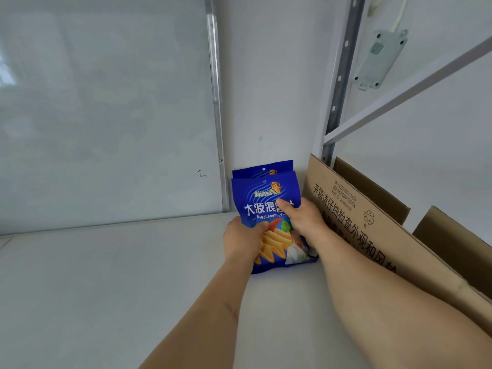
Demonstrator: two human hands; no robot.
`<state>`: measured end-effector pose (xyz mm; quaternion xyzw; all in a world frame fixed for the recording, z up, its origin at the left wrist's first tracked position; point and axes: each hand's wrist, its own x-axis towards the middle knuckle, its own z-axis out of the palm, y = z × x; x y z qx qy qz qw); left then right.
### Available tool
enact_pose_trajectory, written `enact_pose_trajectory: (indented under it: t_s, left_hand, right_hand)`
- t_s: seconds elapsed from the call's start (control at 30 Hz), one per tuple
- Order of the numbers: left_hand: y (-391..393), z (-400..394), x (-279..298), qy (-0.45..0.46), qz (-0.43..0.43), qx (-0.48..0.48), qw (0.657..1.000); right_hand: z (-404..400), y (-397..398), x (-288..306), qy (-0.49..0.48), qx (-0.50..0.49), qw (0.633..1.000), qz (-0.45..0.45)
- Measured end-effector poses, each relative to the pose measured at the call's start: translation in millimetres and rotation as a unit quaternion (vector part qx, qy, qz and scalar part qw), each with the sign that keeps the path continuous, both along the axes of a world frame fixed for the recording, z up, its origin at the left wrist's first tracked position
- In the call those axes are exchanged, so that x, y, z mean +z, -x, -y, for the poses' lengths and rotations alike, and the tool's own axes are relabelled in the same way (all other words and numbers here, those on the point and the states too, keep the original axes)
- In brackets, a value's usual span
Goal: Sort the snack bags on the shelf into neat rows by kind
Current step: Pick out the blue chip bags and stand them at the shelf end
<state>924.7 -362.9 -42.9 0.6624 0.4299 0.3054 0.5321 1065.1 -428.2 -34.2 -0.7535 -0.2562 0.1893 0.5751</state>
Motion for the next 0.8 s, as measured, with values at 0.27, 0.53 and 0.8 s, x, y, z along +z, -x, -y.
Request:
enact_pose_trajectory:
  t_s: [0.27,0.53,0.8]
  left_hand:
    - [9,-4,10,0.012,0.009,0.013,1.0]
    - [92,-10,15,-0.36,-0.304,0.061,0.88]
    - [230,-53,16,-0.619,-0.476,0.012,0.624]
  right_hand:
    - [-7,0,2,0.033,-0.071,0.995,0.064]
    - [-11,60,32,0.153,-0.053,0.826,0.539]
    - [-45,192,11,0.14,0.198,0.651,0.72]
